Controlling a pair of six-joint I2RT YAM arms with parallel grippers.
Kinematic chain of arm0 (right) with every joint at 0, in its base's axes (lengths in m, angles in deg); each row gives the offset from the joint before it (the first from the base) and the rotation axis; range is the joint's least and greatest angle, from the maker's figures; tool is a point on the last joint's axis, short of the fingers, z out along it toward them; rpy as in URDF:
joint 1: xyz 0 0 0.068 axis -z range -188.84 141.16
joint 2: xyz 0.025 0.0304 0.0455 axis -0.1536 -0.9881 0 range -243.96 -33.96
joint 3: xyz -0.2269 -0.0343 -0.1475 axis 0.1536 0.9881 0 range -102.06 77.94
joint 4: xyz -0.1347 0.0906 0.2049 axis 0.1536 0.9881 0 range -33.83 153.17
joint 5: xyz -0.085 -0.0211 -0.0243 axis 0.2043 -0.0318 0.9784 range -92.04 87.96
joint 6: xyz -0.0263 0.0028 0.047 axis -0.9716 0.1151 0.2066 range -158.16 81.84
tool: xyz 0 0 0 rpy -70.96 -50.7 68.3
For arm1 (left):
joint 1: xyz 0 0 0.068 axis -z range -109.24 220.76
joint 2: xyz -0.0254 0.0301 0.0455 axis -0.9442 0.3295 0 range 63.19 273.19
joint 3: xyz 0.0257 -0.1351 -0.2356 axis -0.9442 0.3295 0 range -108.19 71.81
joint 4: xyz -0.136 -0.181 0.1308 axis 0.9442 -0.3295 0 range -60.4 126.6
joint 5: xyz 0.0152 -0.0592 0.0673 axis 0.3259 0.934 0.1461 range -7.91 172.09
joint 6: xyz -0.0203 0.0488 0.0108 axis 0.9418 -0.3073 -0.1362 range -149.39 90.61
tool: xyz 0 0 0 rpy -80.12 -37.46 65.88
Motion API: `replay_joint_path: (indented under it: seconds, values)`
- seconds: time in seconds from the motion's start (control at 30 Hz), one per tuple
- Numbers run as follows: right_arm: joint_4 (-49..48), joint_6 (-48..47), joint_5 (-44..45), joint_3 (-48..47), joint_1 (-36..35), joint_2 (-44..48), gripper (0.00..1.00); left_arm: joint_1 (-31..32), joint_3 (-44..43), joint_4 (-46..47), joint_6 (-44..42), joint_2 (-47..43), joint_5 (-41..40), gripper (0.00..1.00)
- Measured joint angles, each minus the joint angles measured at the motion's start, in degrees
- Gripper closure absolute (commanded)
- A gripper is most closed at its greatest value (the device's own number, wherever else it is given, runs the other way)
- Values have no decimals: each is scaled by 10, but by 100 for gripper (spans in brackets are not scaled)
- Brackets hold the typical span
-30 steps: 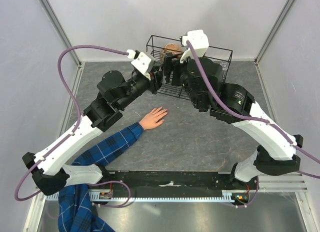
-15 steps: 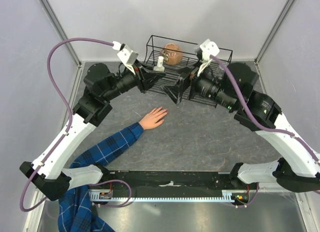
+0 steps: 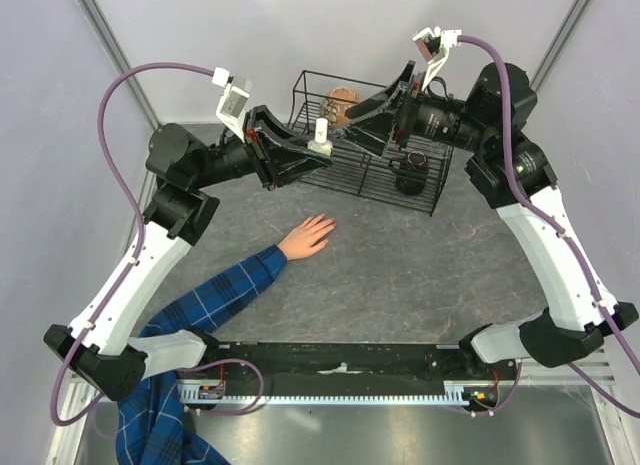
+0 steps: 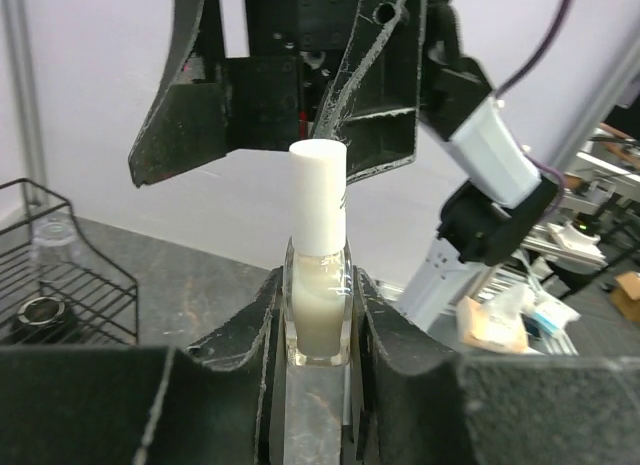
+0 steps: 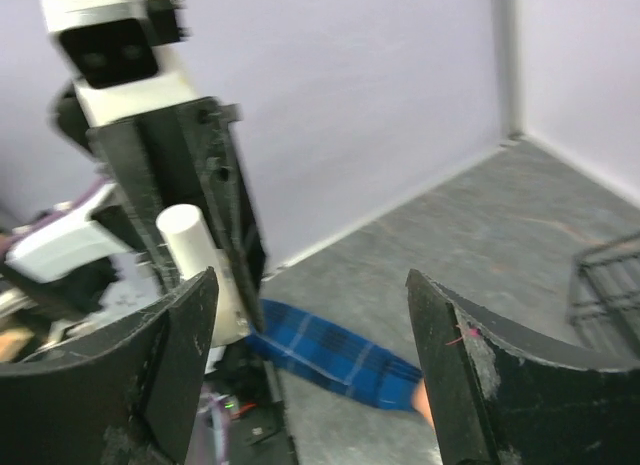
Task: Paint the nails
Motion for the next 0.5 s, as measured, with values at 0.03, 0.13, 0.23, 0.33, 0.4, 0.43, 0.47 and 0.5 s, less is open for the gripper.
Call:
replay_joint_path:
  seconds: [0.03, 0.13, 0.23, 0.33, 0.4, 0.43, 0.47, 0.5]
  values:
    - [-19, 19, -24, 8, 3, 0, 22, 0, 0, 6, 7, 2, 7, 98]
    - [-65, 61, -79, 20, 6, 0, 25, 0, 0, 21, 27, 6, 20, 98]
    - [-116, 93, -122, 33, 6, 0, 37, 0, 2, 35, 45, 10, 26, 98]
    - [-146, 114, -148, 42, 6, -2, 42, 0, 6, 50, 61, 16, 33, 98]
    - [-159, 122, -158, 42, 6, -7, 44, 0, 7, 59, 71, 20, 36, 98]
    - [-164, 125, -162, 42, 6, -10, 47, 0, 8, 64, 75, 23, 37, 98]
    - [-170, 127, -164, 42, 6, -12, 48, 0, 9, 67, 80, 25, 38, 98]
    - [-175, 129, -166, 42, 6, -15, 50, 0, 9, 70, 83, 27, 38, 98]
